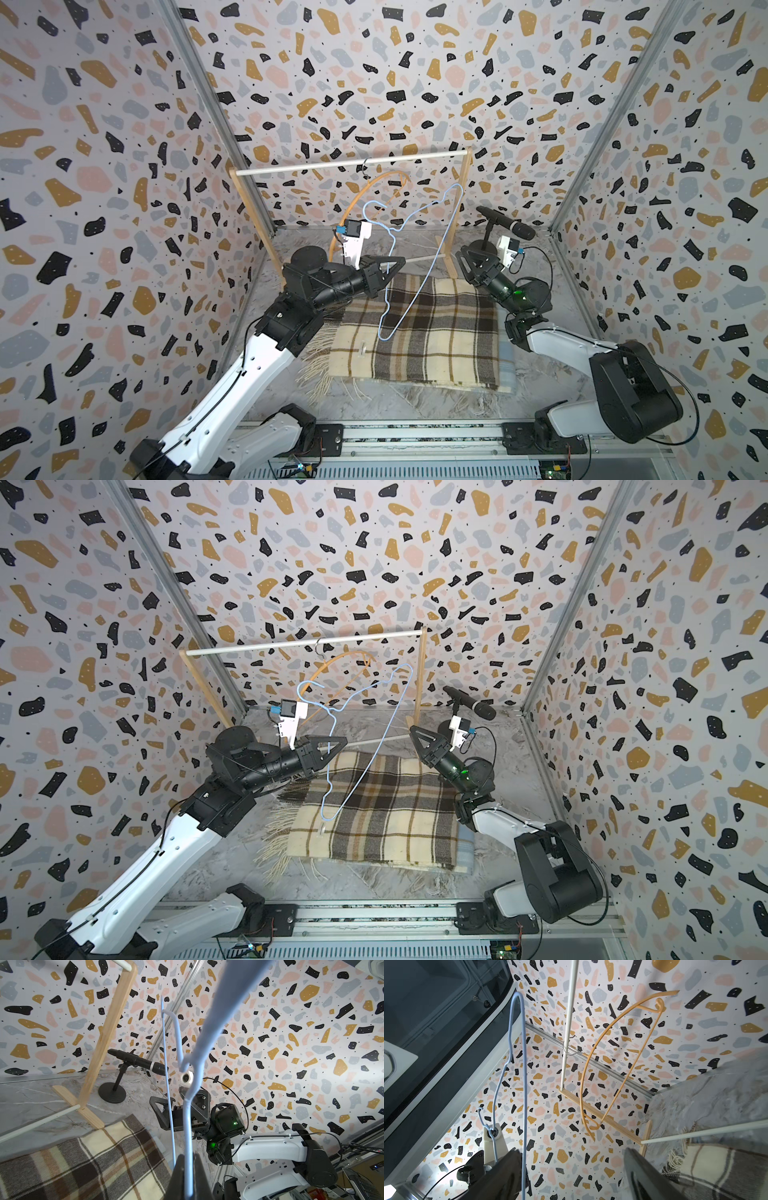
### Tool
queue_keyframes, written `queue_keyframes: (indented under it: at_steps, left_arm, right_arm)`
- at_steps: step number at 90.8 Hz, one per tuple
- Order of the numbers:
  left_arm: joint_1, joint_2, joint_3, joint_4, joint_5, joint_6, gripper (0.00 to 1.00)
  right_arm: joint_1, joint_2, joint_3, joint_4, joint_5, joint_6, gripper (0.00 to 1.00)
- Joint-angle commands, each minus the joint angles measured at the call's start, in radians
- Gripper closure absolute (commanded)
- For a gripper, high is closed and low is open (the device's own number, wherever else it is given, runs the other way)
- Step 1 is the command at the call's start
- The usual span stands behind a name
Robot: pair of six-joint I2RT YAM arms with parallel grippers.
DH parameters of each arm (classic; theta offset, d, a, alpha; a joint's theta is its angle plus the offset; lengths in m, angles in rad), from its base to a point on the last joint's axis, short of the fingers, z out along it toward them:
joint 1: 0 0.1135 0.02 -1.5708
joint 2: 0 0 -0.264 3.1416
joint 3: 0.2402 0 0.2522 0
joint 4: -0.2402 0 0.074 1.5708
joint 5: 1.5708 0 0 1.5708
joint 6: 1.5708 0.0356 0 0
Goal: Hang the scarf on the hanger
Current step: Pick up the hanger from the clothesline.
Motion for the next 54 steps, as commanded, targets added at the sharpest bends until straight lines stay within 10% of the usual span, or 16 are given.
queue_keyframes:
  at_steps: [1, 33, 54]
  left_arm:
    - [-0.019, 0.021, -0.014, 0.117, -0.010, -0.023, 1.00]
    - [-0.049, 0.075, -0.033, 0.199, -0.007, -0.085, 1.00]
    - [-0.051, 0.090, -0.045, 0.208, -0.015, -0.095, 1.00]
  right_arm:
    - [0.027, 0.004, 0.057, 0.072, 0.016, -0.004, 0.16]
    - [0.108, 0.045, 0.088, 0.072, 0.069, -0.043, 0.31]
    - [0.120, 0.044, 0.083, 0.071, 0.078, -0.048, 0.77]
